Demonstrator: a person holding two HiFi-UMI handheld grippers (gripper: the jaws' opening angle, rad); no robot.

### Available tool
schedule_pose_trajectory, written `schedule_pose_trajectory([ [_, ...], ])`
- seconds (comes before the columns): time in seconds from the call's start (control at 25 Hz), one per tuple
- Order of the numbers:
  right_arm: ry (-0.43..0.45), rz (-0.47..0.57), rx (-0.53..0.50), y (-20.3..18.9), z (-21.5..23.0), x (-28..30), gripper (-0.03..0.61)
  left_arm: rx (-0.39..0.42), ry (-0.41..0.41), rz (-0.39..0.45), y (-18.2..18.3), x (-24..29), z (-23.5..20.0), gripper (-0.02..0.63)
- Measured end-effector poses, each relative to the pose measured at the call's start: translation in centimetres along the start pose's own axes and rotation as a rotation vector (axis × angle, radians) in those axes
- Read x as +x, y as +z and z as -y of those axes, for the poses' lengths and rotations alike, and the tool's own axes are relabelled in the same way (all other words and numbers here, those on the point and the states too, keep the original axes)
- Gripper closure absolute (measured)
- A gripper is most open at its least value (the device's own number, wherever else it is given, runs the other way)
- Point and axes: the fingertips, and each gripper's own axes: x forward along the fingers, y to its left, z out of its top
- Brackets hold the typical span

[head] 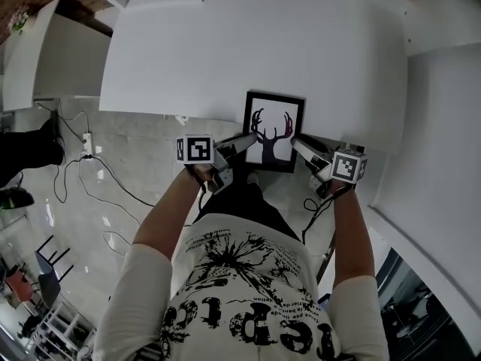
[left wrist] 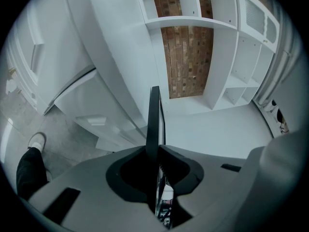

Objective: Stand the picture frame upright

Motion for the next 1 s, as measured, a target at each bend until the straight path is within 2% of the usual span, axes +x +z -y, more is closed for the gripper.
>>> schedule_pose_trajectory([
  [0.16,0.034,-0.037,0.029,0.0,-0.7,1.2,0.422,0.006,0.002,-0.025,0.0,-0.1,0.2,0.537],
  [0.24,0.05,-0.052,0.038,0.0,-0.9,1.7,0.465,0.016,0.012,-0.036,0.0,-0.3,0.1,0.537],
  [0.32,0.06,-0.064,0.042,-0.1,-0.7,1.8,0.476,0.01,-0.013,-0.039,-0.1,-0.2,0.3,0.537],
  [0.48,0.049,-0.081,0.037,-0.5,-0.1,1.7,0.476,0.022,-0.027,-0.041,-0.1,-0.1,0.3,0.538],
  [0.6,0.073,-0.065,0.043,-0.1,-1.4,1.8,0.476,0.029,-0.031,-0.046,-0.1,-0.2,0.4,0.538],
  [0.76,0.089,-0.069,0.037,-0.6,-1.0,1.6,0.479,0.048,-0.044,-0.058,0.0,-0.4,0.8,0.538],
  [1.0,0.151,-0.07,-0.013,0.2,-3.1,1.3,0.485,0.113,-0.078,-0.045,0.2,-1.4,2.8,0.538],
])
